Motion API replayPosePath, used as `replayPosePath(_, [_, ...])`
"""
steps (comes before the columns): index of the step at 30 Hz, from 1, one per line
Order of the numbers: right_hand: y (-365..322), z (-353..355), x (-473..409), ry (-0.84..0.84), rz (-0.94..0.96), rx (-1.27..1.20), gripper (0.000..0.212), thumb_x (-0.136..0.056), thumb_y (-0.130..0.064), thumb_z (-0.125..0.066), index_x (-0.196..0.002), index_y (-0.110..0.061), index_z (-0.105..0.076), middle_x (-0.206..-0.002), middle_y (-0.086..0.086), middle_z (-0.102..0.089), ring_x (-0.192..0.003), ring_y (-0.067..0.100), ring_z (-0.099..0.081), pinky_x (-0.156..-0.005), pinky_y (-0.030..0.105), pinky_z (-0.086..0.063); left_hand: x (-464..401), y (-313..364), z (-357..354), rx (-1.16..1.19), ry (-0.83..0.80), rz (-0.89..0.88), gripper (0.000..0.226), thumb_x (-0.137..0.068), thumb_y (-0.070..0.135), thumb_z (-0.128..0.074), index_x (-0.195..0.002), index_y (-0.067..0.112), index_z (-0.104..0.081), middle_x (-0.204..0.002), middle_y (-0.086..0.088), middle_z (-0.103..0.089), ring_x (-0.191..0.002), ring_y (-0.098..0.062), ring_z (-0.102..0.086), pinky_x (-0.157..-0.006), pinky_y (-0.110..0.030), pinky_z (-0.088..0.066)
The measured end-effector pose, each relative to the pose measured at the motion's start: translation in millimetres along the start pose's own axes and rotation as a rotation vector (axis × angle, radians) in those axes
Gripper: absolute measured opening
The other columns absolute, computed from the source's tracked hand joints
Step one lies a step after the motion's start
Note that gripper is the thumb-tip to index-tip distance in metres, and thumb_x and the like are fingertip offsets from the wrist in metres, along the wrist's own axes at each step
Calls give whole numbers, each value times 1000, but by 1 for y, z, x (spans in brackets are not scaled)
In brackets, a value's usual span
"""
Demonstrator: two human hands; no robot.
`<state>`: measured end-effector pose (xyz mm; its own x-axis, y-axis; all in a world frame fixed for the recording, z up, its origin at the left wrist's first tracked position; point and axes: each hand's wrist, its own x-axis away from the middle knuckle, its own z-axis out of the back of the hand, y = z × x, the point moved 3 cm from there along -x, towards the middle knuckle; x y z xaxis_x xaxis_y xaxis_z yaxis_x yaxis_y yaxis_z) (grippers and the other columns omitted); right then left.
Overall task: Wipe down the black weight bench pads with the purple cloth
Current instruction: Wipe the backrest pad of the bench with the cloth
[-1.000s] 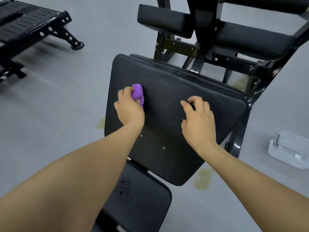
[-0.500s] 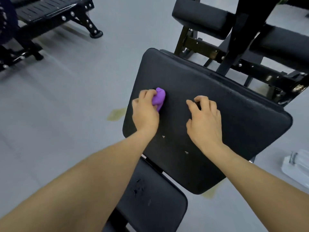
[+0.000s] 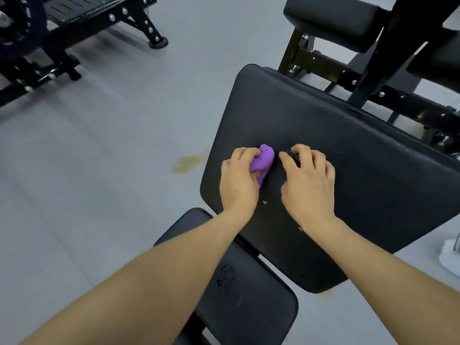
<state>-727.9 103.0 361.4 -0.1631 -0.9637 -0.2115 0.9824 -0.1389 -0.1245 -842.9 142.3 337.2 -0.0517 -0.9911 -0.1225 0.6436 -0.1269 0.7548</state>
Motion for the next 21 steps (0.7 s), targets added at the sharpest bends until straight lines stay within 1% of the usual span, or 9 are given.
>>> replayPosePath(3, [2,-6,3,27,-3,24,56,-70,-1,-68,-123,-14,-57,-127,9,-50,-115,34,-46,-95,48,-39,-33,-30,18,125,131,202,41,-79,-4,-47,-108,23,-59,-114,6,-50,-87,0,-48,-72,-11,-35])
replayPosePath(5, [3,-7,3,36,2,23,56,-72,-1,-69,-124,-15,-57,-129,8,-49,-117,34,-45,-96,48,-38,-51,-53,28,99,172,364,40,-74,-1,-48,-106,20,-60,-109,1,-54,-85,-11,-52,-78,-19,-41])
replayPosePath(7, [4,-8,4,36,7,21,56,-72,-2,-69,-124,-17,-57,-130,7,-49,-118,33,-46,-96,47,-39,-58,-75,35,159,207,535,33,-67,3,-48,-93,20,-59,-92,-4,-60,-83,-26,-62,-82,-33,-52])
replayPosePath(8, [6,-9,4,44,12,29,56,-70,-2,-70,-123,-17,-58,-129,7,-50,-117,33,-47,-95,47,-40,-54,-80,34,150,193,575,28,-70,4,-48,-90,22,-56,-86,-3,-59,-81,-28,-63,-76,-37,-52])
replayPosePath(9, [7,-10,4,55,19,41,56,-69,-2,-72,-121,-17,-59,-128,7,-52,-115,33,-49,-92,47,-41,-45,-76,33,129,168,566,26,-75,4,-50,-91,24,-56,-87,0,-58,-81,-26,-60,-71,-37,-48])
replayPosePath(12, [6,-14,3,81,24,55,56,-68,-3,-71,-120,-18,-60,-128,8,-53,-113,34,-50,-91,48,-41,-23,-63,27,101,101,469,33,-83,5,-54,-111,21,-58,-100,6,-55,-88,-15,-52,-80,-22,-39])
replayPosePath(16, [4,-15,4,103,18,83,56,-69,-1,-69,-122,-18,-59,-128,8,-52,-113,34,-48,-93,49,-39,-7,-46,13,88,29,311,36,-83,5,-54,-115,20,-57,-110,9,-56,-93,-9,-50,-77,-13,-32])
replayPosePath(19, [3,-15,4,97,32,97,57,-68,0,-69,-122,-17,-59,-128,8,-52,-113,35,-47,-93,50,-39,-1,-40,9,50,35,255,36,-84,5,-53,-116,20,-54,-120,2,-54,-104,-19,-53,-85,-26,-40])
replayPosePath(21, [4,-14,4,90,48,98,58,-69,-1,-69,-123,-17,-59,-129,9,-51,-113,36,-47,-92,50,-39,-3,-40,14,-76,97,280,38,-85,8,-54,-120,20,-51,-127,-1,-45,-111,-24,-47,-90,-36,-42])
